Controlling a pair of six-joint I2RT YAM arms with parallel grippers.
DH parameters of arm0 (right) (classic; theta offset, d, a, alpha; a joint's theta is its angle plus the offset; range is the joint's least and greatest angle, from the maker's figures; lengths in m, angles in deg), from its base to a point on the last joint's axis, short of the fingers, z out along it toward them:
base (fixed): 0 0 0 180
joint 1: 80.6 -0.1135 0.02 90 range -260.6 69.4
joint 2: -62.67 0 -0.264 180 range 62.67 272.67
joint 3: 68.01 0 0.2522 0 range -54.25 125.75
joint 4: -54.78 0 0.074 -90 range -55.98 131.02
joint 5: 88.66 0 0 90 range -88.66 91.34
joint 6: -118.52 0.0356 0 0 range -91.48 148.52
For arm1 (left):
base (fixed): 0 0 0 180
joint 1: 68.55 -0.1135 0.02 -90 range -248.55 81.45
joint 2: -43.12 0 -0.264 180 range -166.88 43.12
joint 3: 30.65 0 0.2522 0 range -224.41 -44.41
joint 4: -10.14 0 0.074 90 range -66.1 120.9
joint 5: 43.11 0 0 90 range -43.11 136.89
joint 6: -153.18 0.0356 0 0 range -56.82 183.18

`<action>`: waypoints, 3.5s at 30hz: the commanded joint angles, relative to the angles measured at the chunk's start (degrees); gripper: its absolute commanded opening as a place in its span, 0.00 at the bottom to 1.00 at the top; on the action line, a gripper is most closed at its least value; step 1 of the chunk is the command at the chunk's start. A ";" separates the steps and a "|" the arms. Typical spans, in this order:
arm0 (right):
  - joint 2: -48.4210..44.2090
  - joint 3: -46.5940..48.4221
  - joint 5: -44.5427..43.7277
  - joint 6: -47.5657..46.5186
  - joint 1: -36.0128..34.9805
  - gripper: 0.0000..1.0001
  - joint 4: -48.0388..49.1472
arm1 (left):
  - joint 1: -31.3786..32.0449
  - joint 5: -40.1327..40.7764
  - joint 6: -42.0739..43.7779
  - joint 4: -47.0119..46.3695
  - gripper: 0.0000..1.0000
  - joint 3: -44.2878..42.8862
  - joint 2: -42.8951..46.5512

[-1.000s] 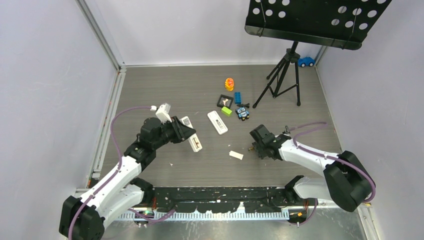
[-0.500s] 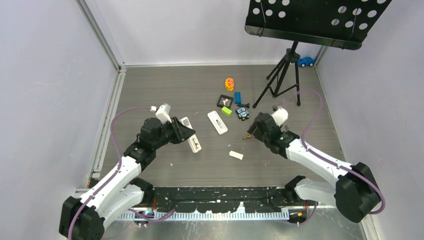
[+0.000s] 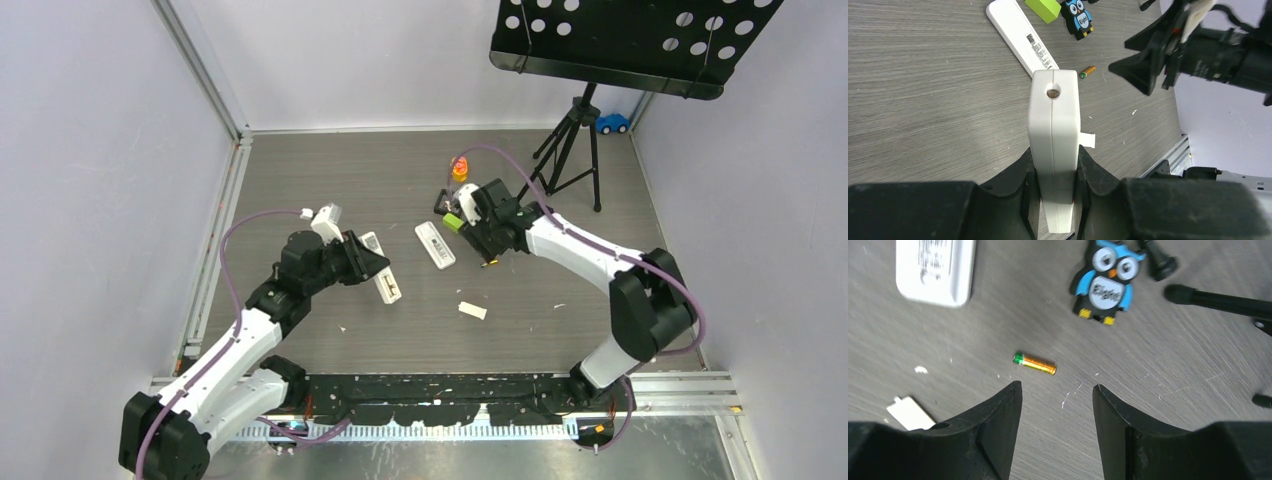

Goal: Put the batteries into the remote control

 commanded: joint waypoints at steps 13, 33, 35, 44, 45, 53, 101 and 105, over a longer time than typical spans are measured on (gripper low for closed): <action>15.91 8.24 4.78 -20.62 0.39 0.50 -4.82 | -0.40 -1.27 -0.20 -0.69 0.00 -4.15 -2.86; 17.90 10.87 8.27 -19.78 3.93 0.52 0.36 | -0.40 -1.27 -0.15 -0.63 0.00 -4.30 -3.42; 19.11 11.36 8.57 -19.85 4.09 0.52 0.31 | -0.41 -1.21 -0.12 -0.64 0.00 -4.29 -3.35; 21.30 12.20 14.07 -20.00 5.65 0.49 0.28 | -0.49 -1.22 -0.09 -0.38 0.00 -4.24 -3.17; 21.60 12.29 14.11 -19.92 5.74 0.49 0.34 | -0.43 -1.22 -0.09 -0.36 0.00 -4.24 -3.16; 22.07 13.71 12.81 -17.71 6.05 0.51 -1.76 | -0.49 -1.33 -0.17 -0.47 0.00 -4.27 -3.38; 23.23 11.34 12.59 -11.37 6.85 0.33 0.29 | -0.49 -3.81 -1.66 -3.99 0.00 -4.45 -4.50; 23.66 11.37 12.63 -11.37 6.84 0.18 -0.57 | -0.49 -4.04 -1.83 -4.20 0.00 -4.41 -4.49</action>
